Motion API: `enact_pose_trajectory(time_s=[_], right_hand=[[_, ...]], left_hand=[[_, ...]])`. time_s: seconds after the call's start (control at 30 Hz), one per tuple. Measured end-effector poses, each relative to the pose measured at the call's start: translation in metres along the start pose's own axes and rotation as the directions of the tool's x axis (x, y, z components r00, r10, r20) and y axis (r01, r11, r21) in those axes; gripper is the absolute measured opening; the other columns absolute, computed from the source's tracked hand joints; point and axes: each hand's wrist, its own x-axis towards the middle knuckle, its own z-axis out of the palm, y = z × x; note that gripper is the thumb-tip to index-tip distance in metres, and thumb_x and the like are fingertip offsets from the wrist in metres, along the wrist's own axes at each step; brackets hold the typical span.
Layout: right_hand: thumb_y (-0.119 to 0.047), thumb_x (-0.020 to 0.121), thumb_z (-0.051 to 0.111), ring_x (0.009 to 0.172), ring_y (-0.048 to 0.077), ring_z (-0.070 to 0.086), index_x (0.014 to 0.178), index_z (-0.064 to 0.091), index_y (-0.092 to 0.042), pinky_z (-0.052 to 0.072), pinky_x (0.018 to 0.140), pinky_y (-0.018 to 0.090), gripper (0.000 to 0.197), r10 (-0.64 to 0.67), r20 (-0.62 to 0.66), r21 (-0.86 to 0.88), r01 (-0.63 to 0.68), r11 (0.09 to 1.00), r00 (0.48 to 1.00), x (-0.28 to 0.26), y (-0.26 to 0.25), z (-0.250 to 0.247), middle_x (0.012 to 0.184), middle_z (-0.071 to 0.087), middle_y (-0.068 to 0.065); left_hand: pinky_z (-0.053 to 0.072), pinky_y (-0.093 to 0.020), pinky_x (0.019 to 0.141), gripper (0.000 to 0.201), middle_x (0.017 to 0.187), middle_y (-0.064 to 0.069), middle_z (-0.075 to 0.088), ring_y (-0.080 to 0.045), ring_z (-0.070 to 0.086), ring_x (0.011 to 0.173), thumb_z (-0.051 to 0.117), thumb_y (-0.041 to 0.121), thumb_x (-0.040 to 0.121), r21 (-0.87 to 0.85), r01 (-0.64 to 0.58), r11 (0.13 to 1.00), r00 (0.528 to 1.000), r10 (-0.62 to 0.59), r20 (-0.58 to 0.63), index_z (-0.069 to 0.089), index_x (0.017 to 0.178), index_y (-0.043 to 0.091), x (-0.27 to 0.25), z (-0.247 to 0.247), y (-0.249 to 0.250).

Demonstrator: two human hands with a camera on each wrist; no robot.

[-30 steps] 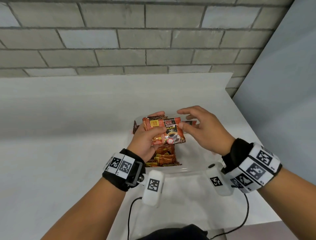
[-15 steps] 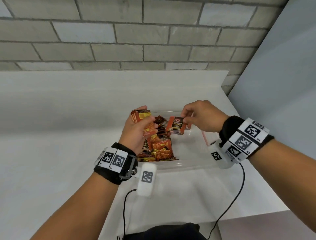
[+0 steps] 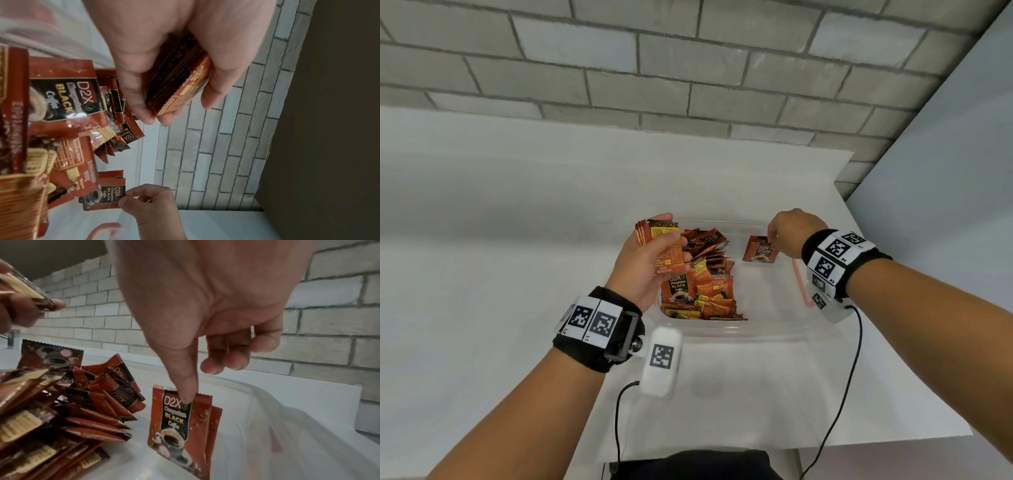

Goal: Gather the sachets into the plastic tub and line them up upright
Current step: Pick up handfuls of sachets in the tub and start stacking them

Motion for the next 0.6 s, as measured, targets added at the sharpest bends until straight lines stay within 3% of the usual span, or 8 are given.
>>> enact_pose_trajectory(time_s=[0.17,0.33,0.6], right_hand=[[-0.017,0.090,0.058,0.081,0.024,0.058,0.106,0.068,-0.014,0.045,0.068,0.029,0.020,0.043,0.016,-0.047,-0.042,0.998,0.999,0.009,-0.002,0.001,0.103,0.064,0.009],[-0.021,0.088,0.062,0.091,0.027,0.062,0.108,0.068,-0.012,0.049,0.073,0.031,0.022,0.054,0.059,-0.033,-0.052,0.998,0.997,0.015,-0.003,0.002,0.106,0.064,0.010],[-0.021,0.085,0.067,0.091,0.026,0.061,0.105,0.069,-0.012,0.054,0.079,0.034,0.022,0.046,0.112,-0.002,-0.046,0.999,0.993,0.022,-0.001,0.001,0.105,0.064,0.009]], left_hand=[[0.057,-0.032,0.060,0.028,0.088,-0.012,0.065,-0.023,0.066,0.070,0.058,0.007,0.091,0.005,0.005,1.000,1.000,-0.005,-0.008,0.060,0.116,0.019,0.002,-0.003,0.002],[0.058,-0.033,0.061,0.029,0.088,-0.013,0.065,-0.023,0.065,0.070,0.059,0.008,0.090,0.002,0.008,1.000,1.000,-0.008,-0.006,0.060,0.117,0.018,0.004,-0.001,0.002],[0.057,-0.035,0.064,0.027,0.089,-0.012,0.066,-0.023,0.066,0.071,0.059,0.010,0.090,0.011,0.027,1.000,1.000,-0.027,-0.010,0.061,0.114,0.020,0.008,0.001,0.002]])
